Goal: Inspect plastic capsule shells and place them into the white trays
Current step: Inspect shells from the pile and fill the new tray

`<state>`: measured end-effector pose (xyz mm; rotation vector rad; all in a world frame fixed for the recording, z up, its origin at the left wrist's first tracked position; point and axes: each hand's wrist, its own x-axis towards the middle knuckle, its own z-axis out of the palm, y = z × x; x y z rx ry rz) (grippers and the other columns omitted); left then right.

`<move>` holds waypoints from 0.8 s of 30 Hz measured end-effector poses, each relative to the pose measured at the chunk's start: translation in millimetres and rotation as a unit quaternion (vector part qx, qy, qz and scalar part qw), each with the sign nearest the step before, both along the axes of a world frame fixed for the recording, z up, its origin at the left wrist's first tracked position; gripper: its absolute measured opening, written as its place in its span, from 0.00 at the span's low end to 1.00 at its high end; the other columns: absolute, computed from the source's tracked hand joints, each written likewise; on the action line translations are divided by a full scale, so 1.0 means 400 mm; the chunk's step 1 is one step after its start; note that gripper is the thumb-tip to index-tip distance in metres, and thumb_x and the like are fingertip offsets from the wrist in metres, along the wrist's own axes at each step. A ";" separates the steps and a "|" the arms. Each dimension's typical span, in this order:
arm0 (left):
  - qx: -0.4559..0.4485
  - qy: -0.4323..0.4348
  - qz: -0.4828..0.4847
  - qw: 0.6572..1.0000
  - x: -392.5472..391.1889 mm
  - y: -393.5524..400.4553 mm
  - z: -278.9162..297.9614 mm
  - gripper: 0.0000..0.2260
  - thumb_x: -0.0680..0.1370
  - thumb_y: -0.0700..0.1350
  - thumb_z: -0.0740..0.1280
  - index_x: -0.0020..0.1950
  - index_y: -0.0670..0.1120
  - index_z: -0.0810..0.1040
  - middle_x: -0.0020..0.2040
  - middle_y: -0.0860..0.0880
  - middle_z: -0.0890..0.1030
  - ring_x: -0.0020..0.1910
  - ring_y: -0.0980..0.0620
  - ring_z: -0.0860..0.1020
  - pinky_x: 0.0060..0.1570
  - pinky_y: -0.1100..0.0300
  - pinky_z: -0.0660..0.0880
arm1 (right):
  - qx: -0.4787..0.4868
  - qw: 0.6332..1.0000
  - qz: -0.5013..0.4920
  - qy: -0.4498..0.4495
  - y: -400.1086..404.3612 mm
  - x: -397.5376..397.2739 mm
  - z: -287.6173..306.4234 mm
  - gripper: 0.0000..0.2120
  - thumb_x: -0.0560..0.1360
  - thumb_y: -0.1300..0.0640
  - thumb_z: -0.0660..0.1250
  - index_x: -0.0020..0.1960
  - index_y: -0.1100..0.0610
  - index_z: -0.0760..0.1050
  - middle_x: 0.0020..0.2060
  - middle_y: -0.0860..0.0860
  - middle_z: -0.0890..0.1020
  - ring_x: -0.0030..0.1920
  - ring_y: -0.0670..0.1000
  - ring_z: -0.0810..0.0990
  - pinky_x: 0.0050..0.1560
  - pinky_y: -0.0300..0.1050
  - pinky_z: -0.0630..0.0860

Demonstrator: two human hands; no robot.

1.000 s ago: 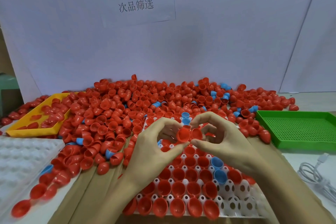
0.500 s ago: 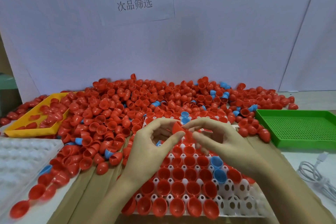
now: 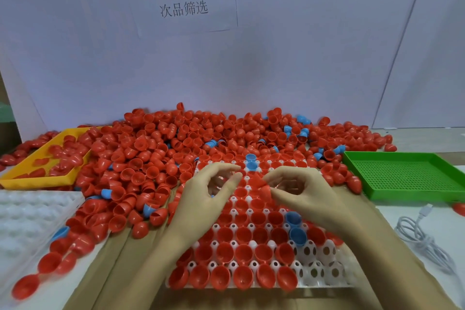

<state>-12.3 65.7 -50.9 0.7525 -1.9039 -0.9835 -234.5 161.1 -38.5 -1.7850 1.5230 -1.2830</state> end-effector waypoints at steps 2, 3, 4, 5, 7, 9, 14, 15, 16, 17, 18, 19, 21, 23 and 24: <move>-0.004 0.000 0.029 1.000 0.014 -0.025 0.002 0.08 0.81 0.55 0.68 0.56 0.55 0.84 0.48 0.58 0.85 0.47 0.54 0.83 0.50 0.50 0.83 | 0.007 0.999 -0.016 0.029 0.022 -0.018 0.003 0.09 0.78 0.59 0.75 0.54 0.47 0.86 0.47 0.47 0.88 0.46 0.51 0.87 0.50 0.49 0.86; -0.007 -0.001 0.044 0.999 0.022 -0.039 0.001 0.07 0.82 0.53 0.68 0.55 0.54 0.84 0.47 0.58 0.85 0.46 0.54 0.83 0.49 0.50 0.83 | 0.012 0.998 -0.023 0.051 0.037 -0.027 0.003 0.09 0.78 0.57 0.75 0.54 0.44 0.86 0.47 0.45 0.88 0.46 0.49 0.87 0.49 0.47 0.85; -0.011 0.000 0.059 0.998 0.029 -0.051 -0.002 0.07 0.83 0.52 0.67 0.54 0.53 0.84 0.46 0.58 0.85 0.45 0.54 0.83 0.48 0.51 0.83 | 0.020 0.996 -0.031 0.075 0.056 -0.036 0.004 0.09 0.78 0.55 0.75 0.54 0.42 0.85 0.47 0.44 0.87 0.45 0.48 0.87 0.47 0.45 0.85; -0.016 0.001 0.073 0.997 0.034 -0.061 -0.004 0.07 0.84 0.50 0.67 0.53 0.53 0.84 0.45 0.57 0.85 0.44 0.54 0.83 0.48 0.54 0.82 | 0.031 0.993 -0.041 0.105 0.075 -0.044 0.005 0.08 0.78 0.52 0.75 0.55 0.39 0.84 0.46 0.42 0.87 0.45 0.47 0.86 0.45 0.45 0.85; -0.027 -0.003 0.096 0.995 0.043 -0.075 -0.010 0.08 0.84 0.48 0.66 0.52 0.51 0.85 0.44 0.55 0.85 0.42 0.54 0.83 0.46 0.56 0.81 | 0.055 0.978 -0.061 0.192 0.118 -0.054 0.011 0.07 0.77 0.39 0.71 0.55 0.34 0.82 0.46 0.39 0.86 0.45 0.45 0.86 0.42 0.48 0.85; -0.040 -0.017 0.111 0.993 0.048 -0.085 -0.014 0.09 0.85 0.47 0.66 0.52 0.48 0.85 0.45 0.54 0.85 0.43 0.56 0.83 0.47 0.54 0.82 | 0.070 0.961 -0.066 0.259 0.158 -0.051 0.017 0.11 0.75 0.32 0.67 0.55 0.31 0.80 0.45 0.35 0.86 0.44 0.43 0.86 0.40 0.50 0.85; -0.067 -0.026 0.120 0.990 0.056 -0.094 -0.026 0.10 0.85 0.46 0.65 0.51 0.47 0.85 0.47 0.56 0.85 0.44 0.59 0.82 0.46 0.57 0.78 | 0.105 0.934 -0.061 0.337 0.236 -0.028 0.025 0.09 0.74 0.38 0.68 0.54 0.35 0.82 0.42 0.32 0.83 0.44 0.40 0.82 0.40 0.43 0.80; -0.076 -0.027 0.121 0.989 0.057 -0.094 -0.028 0.10 0.85 0.45 0.65 0.50 0.47 0.85 0.47 0.56 0.85 0.45 0.60 0.81 0.46 0.58 0.77 | 0.120 0.932 -0.060 0.338 0.247 -0.023 0.025 0.07 0.75 0.42 0.70 0.52 0.37 0.82 0.41 0.33 0.83 0.45 0.40 0.82 0.41 0.41 0.80; -0.085 -0.029 0.123 0.988 0.057 -0.093 -0.030 0.10 0.85 0.45 0.66 0.49 0.48 0.85 0.47 0.56 0.85 0.45 0.61 0.81 0.46 0.60 0.76 | 0.133 0.930 -0.059 0.338 0.256 -0.018 0.024 0.04 0.77 0.46 0.71 0.51 0.39 0.82 0.40 0.35 0.83 0.45 0.40 0.82 0.42 0.40 0.79; -0.092 -0.031 0.124 0.988 0.058 -0.092 -0.033 0.10 0.85 0.45 0.66 0.49 0.48 0.85 0.47 0.56 0.85 0.45 0.62 0.81 0.46 0.63 0.75 | 0.141 0.928 -0.058 0.340 0.261 -0.011 0.024 0.04 0.77 0.48 0.72 0.50 0.39 0.83 0.40 0.37 0.83 0.45 0.40 0.81 0.42 0.37 0.78; -0.097 -0.033 0.126 0.987 0.058 -0.092 -0.035 0.10 0.85 0.45 0.66 0.49 0.48 0.85 0.47 0.56 0.85 0.45 0.62 0.81 0.46 0.66 0.74 | 0.145 0.926 -0.055 0.345 0.265 -0.004 0.021 0.04 0.78 0.49 0.73 0.51 0.40 0.83 0.40 0.38 0.83 0.45 0.40 0.81 0.42 0.34 0.77; -0.100 -0.033 0.129 0.986 0.059 -0.091 -0.036 0.10 0.85 0.45 0.65 0.49 0.48 0.85 0.47 0.56 0.85 0.44 0.63 0.80 0.45 0.68 0.73 | 0.148 0.923 -0.052 0.352 0.266 0.003 0.017 0.04 0.78 0.49 0.73 0.52 0.41 0.83 0.40 0.38 0.82 0.44 0.40 0.80 0.42 0.32 0.75; -0.105 -0.029 0.135 0.985 0.061 -0.092 -0.038 0.11 0.86 0.45 0.65 0.49 0.47 0.85 0.47 0.55 0.85 0.45 0.62 0.81 0.46 0.70 0.73 | 0.146 0.919 -0.054 0.362 0.268 0.014 0.011 0.04 0.79 0.48 0.73 0.54 0.43 0.83 0.41 0.38 0.81 0.43 0.39 0.79 0.42 0.30 0.72; -0.109 -0.021 0.142 0.984 0.065 -0.092 -0.038 0.12 0.86 0.46 0.64 0.48 0.47 0.85 0.46 0.55 0.85 0.46 0.62 0.81 0.47 0.73 0.72 | 0.143 0.919 -0.061 0.363 0.269 0.020 0.012 0.05 0.79 0.47 0.74 0.54 0.42 0.83 0.41 0.38 0.80 0.43 0.38 0.78 0.42 0.30 0.71; -0.110 -0.018 0.146 0.983 0.066 -0.092 -0.037 0.12 0.86 0.46 0.64 0.48 0.46 0.85 0.45 0.55 0.85 0.46 0.61 0.81 0.47 0.73 0.72 | 0.144 0.920 -0.064 0.359 0.269 0.022 0.016 0.05 0.79 0.47 0.74 0.54 0.42 0.83 0.40 0.38 0.79 0.42 0.38 0.78 0.42 0.29 0.71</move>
